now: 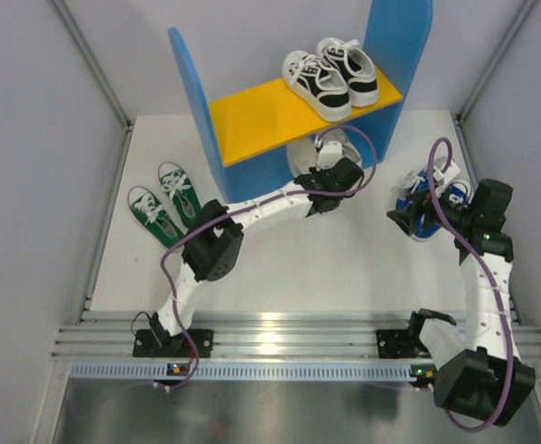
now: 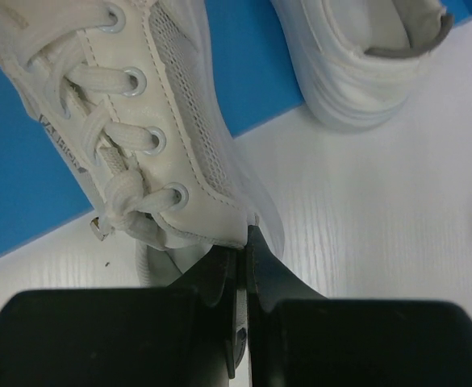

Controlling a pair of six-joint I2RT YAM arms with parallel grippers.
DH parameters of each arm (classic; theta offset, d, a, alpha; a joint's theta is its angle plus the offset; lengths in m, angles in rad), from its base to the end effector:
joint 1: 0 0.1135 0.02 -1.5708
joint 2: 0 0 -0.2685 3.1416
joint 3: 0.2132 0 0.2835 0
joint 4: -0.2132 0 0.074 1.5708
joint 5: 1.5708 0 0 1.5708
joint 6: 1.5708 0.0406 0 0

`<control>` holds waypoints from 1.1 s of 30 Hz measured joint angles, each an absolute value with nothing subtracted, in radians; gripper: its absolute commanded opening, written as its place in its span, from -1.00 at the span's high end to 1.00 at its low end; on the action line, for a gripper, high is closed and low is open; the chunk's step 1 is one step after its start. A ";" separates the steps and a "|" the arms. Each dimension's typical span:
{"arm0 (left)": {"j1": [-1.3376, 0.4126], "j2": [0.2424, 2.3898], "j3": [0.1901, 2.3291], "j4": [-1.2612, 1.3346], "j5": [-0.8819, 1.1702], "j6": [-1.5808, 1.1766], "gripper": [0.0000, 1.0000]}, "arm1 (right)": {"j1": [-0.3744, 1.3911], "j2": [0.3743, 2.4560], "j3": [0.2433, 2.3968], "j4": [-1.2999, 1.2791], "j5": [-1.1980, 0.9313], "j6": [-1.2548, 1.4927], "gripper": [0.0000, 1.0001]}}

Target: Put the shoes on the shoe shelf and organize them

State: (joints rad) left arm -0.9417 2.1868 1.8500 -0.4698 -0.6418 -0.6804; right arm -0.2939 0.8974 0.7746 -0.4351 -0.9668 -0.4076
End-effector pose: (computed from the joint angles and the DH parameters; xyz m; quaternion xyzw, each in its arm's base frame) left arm 0.3316 -0.4144 0.2208 -0.0019 0.8883 -0.0550 0.4559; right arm 0.2176 -0.0309 0.2976 -0.2691 0.7602 0.2341 0.5430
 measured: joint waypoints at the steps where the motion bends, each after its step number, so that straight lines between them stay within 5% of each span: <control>1: -0.935 2.196 1.865 -0.471 -0.645 -0.680 1.00 | -0.295 0.897 0.775 -0.435 -0.968 -0.408 -0.45; 13: -0.894 2.275 1.991 -0.463 -0.640 -0.709 0.97 | -0.298 0.897 0.775 -0.435 -0.973 -0.407 -0.45; 19: -0.890 2.313 2.011 -0.459 -0.599 -0.707 -0.07 | -0.314 0.897 0.775 -0.435 -0.981 -0.408 -0.45; 33: -0.877 2.155 1.866 -0.371 -0.319 -0.592 -0.33 | -0.351 0.901 0.774 -0.529 -1.111 -0.554 -0.61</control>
